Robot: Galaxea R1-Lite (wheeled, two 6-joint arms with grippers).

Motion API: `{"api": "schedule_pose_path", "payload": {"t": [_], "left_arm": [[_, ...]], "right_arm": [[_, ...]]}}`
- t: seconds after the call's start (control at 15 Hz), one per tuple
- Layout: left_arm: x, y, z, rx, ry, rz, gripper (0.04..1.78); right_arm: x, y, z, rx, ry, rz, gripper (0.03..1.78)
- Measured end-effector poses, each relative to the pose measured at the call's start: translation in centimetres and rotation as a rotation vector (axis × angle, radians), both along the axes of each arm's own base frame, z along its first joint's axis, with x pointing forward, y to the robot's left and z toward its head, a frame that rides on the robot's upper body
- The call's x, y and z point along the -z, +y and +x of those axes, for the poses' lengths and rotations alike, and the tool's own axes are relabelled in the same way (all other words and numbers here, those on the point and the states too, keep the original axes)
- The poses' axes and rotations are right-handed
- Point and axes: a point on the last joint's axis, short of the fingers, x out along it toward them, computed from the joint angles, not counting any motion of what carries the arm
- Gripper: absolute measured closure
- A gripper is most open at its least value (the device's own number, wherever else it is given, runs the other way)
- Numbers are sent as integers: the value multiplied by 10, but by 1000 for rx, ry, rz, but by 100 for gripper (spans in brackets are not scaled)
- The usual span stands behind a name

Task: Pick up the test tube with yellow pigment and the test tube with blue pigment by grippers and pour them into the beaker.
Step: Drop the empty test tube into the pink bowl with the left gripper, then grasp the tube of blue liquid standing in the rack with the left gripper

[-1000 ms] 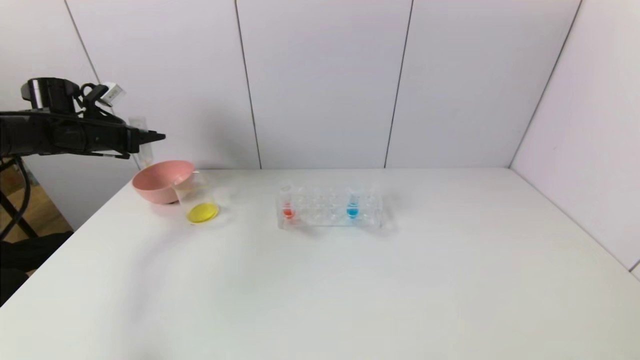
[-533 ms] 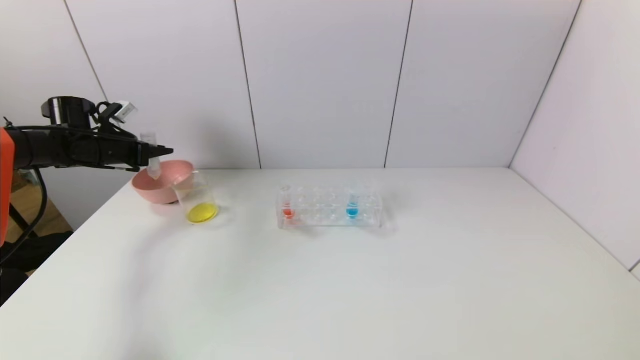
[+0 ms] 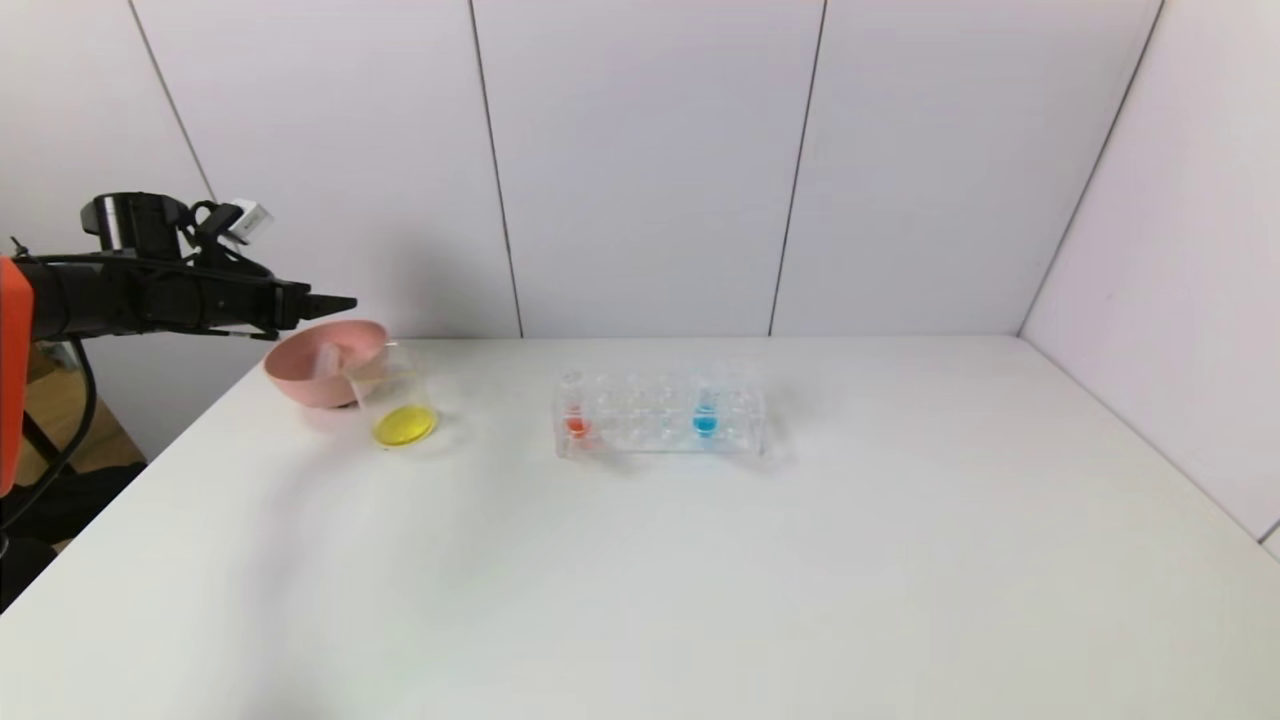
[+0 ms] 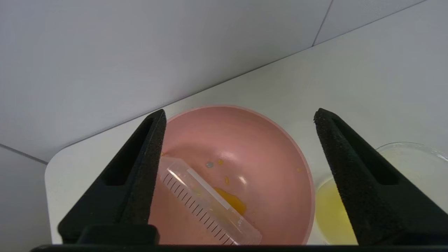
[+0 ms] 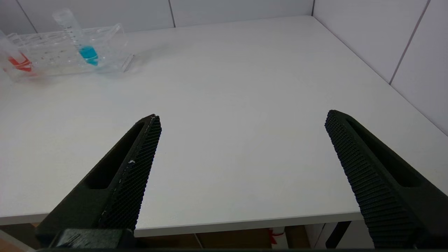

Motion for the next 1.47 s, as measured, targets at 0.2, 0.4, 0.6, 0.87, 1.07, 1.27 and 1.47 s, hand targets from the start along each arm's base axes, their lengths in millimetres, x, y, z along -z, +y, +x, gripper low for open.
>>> {"api": "schedule_pose_path", "payload": {"t": [0.2, 0.4, 0.6, 0.87, 1.07, 1.27, 1.47], "left_arm": [[-20, -3, -7, -82, -22, 33, 7], [-55, -16, -23, -161, -65, 41, 4], [-100, -35, -50, -256, -130, 57, 4], [-151, -74, -101, -369, -207, 44, 4], [-170, -109, -150, -443, -221, 25, 4], [-168, -153, -206, -482, -202, 3, 4], [-155, -179, -255, -452, -182, 9, 4]], "right_arm": [[0, 0, 0, 0, 0, 0, 10], [0, 0, 0, 0, 0, 0, 10], [0, 0, 0, 0, 0, 0, 10], [0, 0, 0, 0, 0, 0, 10], [0, 0, 0, 0, 0, 0, 10], [0, 0, 0, 0, 0, 0, 10], [0, 0, 0, 0, 0, 0, 10]]}}
